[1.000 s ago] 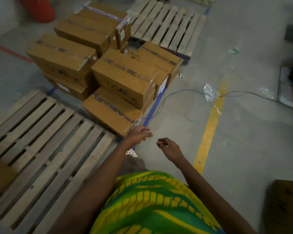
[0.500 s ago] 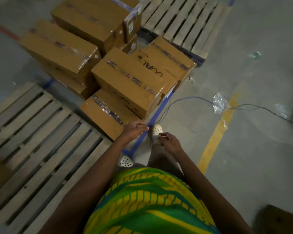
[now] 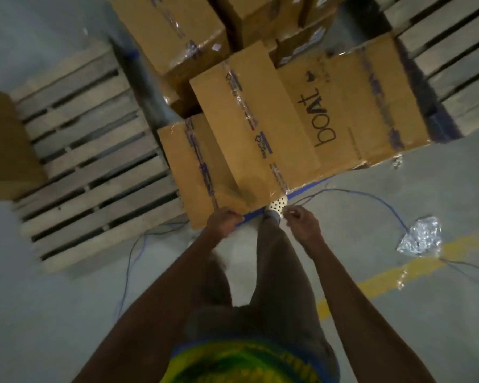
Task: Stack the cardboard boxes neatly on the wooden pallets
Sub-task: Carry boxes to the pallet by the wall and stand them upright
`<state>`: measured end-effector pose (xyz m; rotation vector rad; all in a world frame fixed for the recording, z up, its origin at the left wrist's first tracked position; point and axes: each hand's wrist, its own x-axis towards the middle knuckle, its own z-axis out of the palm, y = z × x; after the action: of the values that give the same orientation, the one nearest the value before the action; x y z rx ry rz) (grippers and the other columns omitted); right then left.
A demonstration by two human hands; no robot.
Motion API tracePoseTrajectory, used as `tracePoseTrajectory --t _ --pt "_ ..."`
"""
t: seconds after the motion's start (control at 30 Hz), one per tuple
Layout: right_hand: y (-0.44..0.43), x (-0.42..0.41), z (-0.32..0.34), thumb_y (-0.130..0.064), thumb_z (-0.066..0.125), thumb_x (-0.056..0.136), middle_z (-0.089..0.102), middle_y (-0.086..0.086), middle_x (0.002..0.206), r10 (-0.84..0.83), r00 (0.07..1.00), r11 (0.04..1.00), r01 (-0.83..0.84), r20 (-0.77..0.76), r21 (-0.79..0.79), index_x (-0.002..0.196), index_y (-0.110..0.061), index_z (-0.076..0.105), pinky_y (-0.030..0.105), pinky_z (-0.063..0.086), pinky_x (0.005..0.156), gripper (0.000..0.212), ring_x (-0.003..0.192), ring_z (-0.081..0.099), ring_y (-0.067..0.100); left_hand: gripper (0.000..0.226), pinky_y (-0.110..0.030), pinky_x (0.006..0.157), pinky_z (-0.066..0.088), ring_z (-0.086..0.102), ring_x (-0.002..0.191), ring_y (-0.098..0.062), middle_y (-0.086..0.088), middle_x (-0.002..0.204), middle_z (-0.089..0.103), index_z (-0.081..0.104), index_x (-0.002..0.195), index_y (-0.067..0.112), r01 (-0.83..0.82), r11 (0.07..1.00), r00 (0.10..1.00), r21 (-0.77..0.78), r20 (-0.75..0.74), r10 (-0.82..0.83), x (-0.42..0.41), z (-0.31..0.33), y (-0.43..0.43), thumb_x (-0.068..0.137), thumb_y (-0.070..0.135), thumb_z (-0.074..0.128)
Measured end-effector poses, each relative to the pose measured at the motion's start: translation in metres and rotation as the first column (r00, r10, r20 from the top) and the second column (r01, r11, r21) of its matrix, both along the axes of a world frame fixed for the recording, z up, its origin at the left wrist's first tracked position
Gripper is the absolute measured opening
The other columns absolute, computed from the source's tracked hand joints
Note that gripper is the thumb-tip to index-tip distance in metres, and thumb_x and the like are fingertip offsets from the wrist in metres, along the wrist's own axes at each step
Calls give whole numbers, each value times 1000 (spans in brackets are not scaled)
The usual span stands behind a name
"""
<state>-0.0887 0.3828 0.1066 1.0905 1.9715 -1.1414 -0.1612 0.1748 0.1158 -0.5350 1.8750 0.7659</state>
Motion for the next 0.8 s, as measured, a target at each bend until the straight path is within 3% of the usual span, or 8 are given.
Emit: tracePoseTrajectory --t 0.13,0.3,0.43,0.5,0.57,0.63,0.7,0.8 --pt "65 -97 -72 -33 52 101 60 17 133 191 982 975 -188 -11 121 128 -8 63 39 39 102 38 126 55 36 55 -39 101 49 60 122 -34 -16 135 61 56 138 10 158 985 987 -70 26 -156 -30 -39 32 89 28 74" --pt "92 -187 -130 -36 64 92 41 14 150 209 968 936 -156 -140 317 147 -10 43 41 35 108 64 139 38 32 72 -42 97 53 61 120 -30 -11 141 56 45 148 16 42 981 996 -191 -68 -56 -96 -100 47 82 27 73" --pt "101 -227 -168 -40 64 93 37 14 156 231 962 949 -191 -143 250 156 -12 29 41 35 112 78 143 36 33 67 -39 88 55 63 109 -28 -4 106 59 54 131 11 -351 918 933 -187 -151 326 -146 -136 61 72 36 74" --pt "101 -236 -178 -46 66 92 35 14 157 246 965 961 -231 -89 155 159 -15 25 39 37 109 84 142 39 33 65 -33 73 53 60 97 -22 -1 105 52 47 135 11 -613 785 784 -88 -187 592 -162 -146 69 81 31 77" --pt "99 -239 -179 -52 69 89 32 13 159 297 953 947 -288 -50 143 159 -14 23 39 36 111 92 143 38 33 37 -30 67 48 57 84 -14 6 99 51 54 126 19 -802 595 582 57 -155 798 -174 -145 73 94 28 68" --pt "89 -241 -167 -58 68 88 31 11 161 313 950 939 -307 -12 152 159 -13 23 39 34 113 96 145 36 32 19 -30 72 48 62 93 -18 8 100 56 67 112 22 -842 523 511 132 -114 852 -174 -137 67 95 31 64" --pt "72 -236 -145 -62 67 87 32 12 161 319 947 936 -318 16 154 158 -9 24 37 33 113 99 145 38 31 34 -32 76 48 64 101 -27 4 108 64 75 105 20 -830 543 526 129 -145 838 -165 -123 52 77 39 71" --pt "39 -216 -104 -66 66 84 35 16 159 339 941 927 -338 25 165 156 -2 27 39 34 113 104 143 40 34 53 -30 66 47 62 84 -28 -7 118 69 78 86 21 -833 552 532 49 -205 821 -147 -102 17 41 45 66"
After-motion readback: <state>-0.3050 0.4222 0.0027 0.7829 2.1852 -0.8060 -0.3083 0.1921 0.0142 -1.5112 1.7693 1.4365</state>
